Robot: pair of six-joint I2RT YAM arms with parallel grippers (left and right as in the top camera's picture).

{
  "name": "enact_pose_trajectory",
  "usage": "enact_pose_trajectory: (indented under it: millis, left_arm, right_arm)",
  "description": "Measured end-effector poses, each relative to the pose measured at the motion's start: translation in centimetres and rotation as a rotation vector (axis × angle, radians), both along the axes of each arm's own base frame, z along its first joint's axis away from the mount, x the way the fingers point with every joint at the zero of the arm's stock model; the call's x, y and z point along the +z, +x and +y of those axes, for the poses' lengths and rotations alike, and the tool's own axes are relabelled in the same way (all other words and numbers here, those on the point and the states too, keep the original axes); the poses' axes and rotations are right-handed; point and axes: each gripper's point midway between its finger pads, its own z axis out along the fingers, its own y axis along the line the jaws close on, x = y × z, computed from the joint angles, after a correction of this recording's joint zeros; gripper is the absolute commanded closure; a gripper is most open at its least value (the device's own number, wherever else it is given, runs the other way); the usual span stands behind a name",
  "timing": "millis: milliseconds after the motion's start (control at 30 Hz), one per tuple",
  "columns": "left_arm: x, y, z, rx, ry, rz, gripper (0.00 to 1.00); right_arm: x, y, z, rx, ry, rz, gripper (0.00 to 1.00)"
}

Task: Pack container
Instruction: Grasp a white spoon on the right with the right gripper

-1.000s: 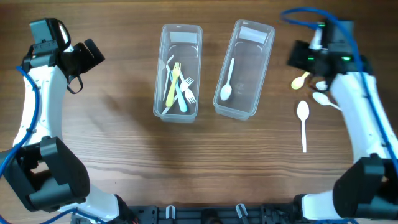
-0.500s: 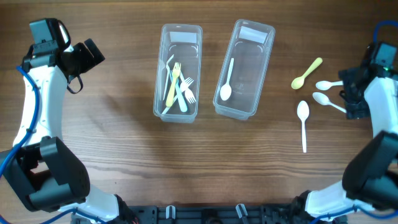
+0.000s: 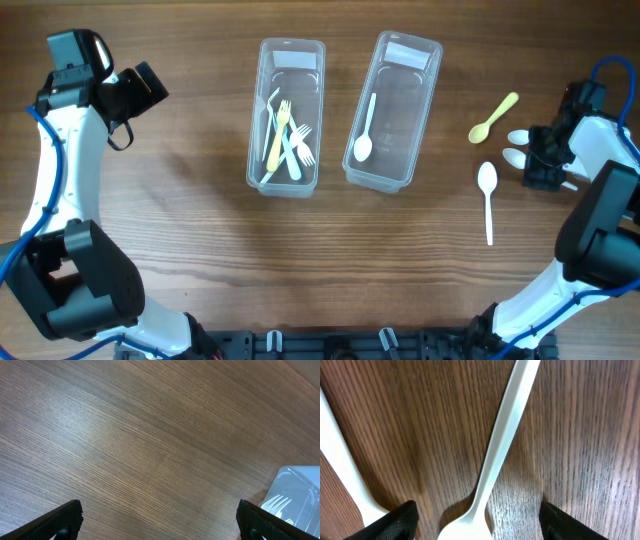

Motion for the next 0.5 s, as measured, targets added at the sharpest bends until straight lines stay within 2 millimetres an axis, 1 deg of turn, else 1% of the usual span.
enact_pose_trajectory:
  millis: [33,167,200,300,400,500]
  left_arm:
    - [0.00,0.01,0.00,0.000,0.000,0.000,0.00]
    - [0.00,0.00,-0.01,0.000,0.000,0.000,0.00]
    - [0.00,0.01,0.00,0.000,0.000,0.000,0.00]
    - [0.00,0.01,0.00,0.000,0.000,0.000,0.00]
    - [0.00,0.01,0.00,0.000,0.000,0.000,0.00]
    - [0.00,0.01,0.00,0.000,0.000,0.000,0.00]
  right_arm:
    - [-0.04,0.00,0.04,-0.005,0.003,-0.001,0.43]
    - [-0.27,-0.24,0.19,-0.020,0.013,0.010,0.68]
    - [-0.32,-0.27,0.21,-0.023,0.014,0.011,0.78]
    - [-0.41,-0.33,0.32,-0.025,0.021,0.014,0.96]
    - [-0.46,-0.23,0.52,-0.024,0.033,0.009,0.96]
    - [-0.42,-0.04,0.45,0.022,0.025,0.007,0.96]
